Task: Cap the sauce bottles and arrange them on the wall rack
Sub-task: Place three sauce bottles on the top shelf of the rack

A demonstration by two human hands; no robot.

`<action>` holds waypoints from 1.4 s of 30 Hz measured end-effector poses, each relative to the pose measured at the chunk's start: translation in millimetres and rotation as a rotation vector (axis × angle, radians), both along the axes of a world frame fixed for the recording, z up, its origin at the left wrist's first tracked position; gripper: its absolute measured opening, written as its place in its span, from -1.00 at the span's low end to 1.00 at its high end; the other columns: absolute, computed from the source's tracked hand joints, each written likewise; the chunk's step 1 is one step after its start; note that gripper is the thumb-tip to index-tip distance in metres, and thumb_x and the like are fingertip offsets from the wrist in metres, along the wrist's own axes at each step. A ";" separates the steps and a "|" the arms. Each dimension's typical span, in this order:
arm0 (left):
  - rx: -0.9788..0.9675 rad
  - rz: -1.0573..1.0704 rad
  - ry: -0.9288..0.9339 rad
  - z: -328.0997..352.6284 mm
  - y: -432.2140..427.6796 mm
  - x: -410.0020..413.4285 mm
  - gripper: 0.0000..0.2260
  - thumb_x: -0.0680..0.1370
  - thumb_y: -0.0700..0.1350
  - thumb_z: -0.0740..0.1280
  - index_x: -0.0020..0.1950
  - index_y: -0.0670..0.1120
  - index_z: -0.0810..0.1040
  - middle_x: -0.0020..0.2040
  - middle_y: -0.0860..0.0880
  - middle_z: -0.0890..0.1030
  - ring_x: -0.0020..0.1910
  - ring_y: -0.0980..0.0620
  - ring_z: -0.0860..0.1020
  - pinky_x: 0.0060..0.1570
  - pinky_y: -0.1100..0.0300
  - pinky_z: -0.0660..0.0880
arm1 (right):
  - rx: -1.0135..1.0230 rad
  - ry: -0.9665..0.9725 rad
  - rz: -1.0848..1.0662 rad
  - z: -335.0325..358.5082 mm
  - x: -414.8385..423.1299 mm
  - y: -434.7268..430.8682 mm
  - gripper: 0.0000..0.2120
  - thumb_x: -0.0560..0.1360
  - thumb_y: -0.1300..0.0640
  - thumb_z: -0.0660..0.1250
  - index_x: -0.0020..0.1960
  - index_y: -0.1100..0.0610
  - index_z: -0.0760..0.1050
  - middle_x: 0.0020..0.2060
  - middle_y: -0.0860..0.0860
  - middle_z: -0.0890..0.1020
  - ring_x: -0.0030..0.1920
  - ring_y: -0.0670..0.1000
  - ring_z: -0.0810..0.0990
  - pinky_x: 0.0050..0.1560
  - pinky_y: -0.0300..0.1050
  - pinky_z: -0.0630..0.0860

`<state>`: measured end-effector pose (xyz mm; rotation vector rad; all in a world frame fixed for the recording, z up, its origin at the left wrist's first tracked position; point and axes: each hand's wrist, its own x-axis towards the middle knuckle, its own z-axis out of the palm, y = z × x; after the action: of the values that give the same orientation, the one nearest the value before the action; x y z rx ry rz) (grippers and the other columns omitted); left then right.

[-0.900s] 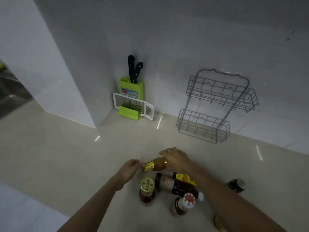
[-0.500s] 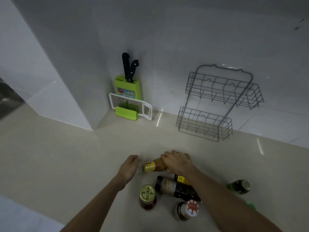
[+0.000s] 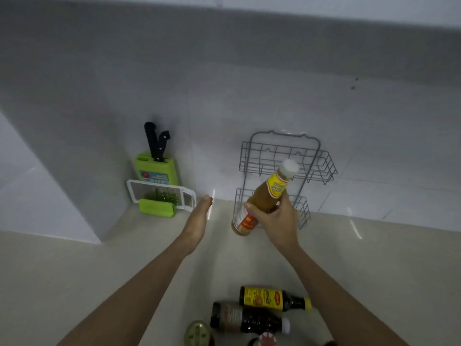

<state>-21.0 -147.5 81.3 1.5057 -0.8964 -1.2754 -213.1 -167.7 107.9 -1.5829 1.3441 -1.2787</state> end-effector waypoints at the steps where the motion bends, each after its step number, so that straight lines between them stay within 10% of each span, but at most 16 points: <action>1: -0.042 -0.030 -0.011 10.6 -13.9 -5.6 -0.50 0.61 0.17 0.00 0.49 -0.02 0.24 0.50 0.07 0.25 0.47 0.11 0.21 0.49 0.08 0.05 | -0.042 -0.080 -0.053 15.4 -2.3 -5.7 -0.53 0.25 0.02 0.60 0.05 -0.05 0.46 -0.09 -0.16 0.64 -0.09 -0.22 0.62 -0.10 -0.38 0.53; 8: -0.152 -0.158 -0.010 71.2 -87.5 -27.8 -0.39 0.56 0.30 -0.13 0.53 0.01 0.09 0.56 0.08 0.12 0.53 0.11 0.08 0.52 0.07 -0.08 | -0.284 -0.296 -0.277 81.5 -4.0 -63.5 -0.60 0.29 0.03 0.58 -0.02 -0.15 0.42 -0.11 -0.20 0.60 -0.09 -0.22 0.60 0.02 -0.28 0.55; 14: -0.101 -0.198 0.016 76.9 -109.9 -40.0 -0.33 0.53 0.34 -0.21 0.54 0.02 0.05 0.56 0.05 0.10 0.54 0.05 0.05 0.53 -0.04 -0.10 | -0.302 -0.113 -0.280 89.8 2.8 -111.5 -0.52 0.28 0.00 0.58 0.06 0.01 0.38 -0.14 -0.12 0.58 -0.14 -0.21 0.57 -0.13 -0.50 0.44; 20: -0.085 -0.200 0.097 74.0 -116.0 -45.0 -0.31 0.52 0.35 -0.21 0.54 -0.01 0.04 0.57 0.02 0.09 0.54 0.05 0.07 0.53 -0.04 -0.11 | -0.236 0.204 -0.264 81.3 16.2 -143.5 -0.47 0.24 -0.16 0.55 0.00 0.10 0.41 -0.09 0.04 0.63 -0.12 0.02 0.59 -0.16 -0.15 0.49; 42: -0.071 -0.265 0.198 74.6 -114.0 -41.5 -0.29 0.52 0.33 -0.29 0.55 -0.05 -0.04 0.58 -0.01 0.05 0.55 0.02 0.02 0.52 -0.02 -0.12 | -0.156 0.443 -0.172 83.4 39.8 -151.0 -0.33 0.28 -0.38 0.39 0.14 0.07 0.32 -0.01 0.04 0.60 -0.03 0.11 0.61 -0.06 0.02 0.58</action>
<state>-62.5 -261.5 155.9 1.2095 -1.0222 -1.5376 -173.4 -318.7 191.3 -1.9774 1.7144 -1.1984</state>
